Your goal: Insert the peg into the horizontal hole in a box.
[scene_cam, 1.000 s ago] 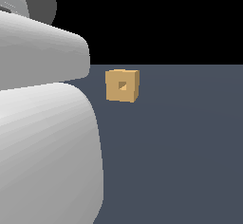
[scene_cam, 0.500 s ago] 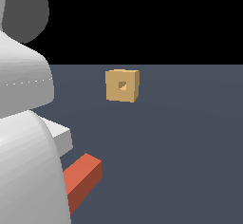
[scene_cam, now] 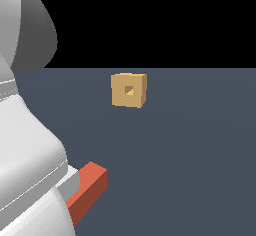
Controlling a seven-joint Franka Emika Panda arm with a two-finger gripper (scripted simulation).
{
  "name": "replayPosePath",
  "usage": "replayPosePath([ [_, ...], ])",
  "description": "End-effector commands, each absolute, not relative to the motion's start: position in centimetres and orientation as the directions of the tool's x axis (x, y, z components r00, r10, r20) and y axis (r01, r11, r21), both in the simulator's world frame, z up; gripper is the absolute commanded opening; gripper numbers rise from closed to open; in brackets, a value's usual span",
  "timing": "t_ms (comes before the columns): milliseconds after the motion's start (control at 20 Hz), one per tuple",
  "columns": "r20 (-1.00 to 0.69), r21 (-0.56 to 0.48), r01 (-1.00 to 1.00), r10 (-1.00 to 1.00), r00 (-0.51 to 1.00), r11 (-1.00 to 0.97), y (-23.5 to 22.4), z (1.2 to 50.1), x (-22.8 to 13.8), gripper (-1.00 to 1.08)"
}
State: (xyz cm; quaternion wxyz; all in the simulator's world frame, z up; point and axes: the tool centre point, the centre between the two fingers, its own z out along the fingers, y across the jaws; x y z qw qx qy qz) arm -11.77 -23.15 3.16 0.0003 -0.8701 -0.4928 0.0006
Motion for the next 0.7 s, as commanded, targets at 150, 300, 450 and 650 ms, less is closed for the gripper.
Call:
replayPosePath([
  [150, 0.000, 0.000, 0.858, 0.858, 0.514, -0.514, -23.18, 1.87, -11.70, 1.00],
  [300, 0.000, 0.000, 0.858, 0.858, 0.514, -0.514, -23.16, 1.86, -11.70, -1.00],
  [450, 0.000, 0.000, 0.858, 0.858, 0.514, -0.514, -23.16, 1.86, -11.70, -1.00],
  [650, 0.000, 0.000, 0.858, 0.858, 0.514, -0.514, -23.16, 1.86, -11.70, -1.00],
])
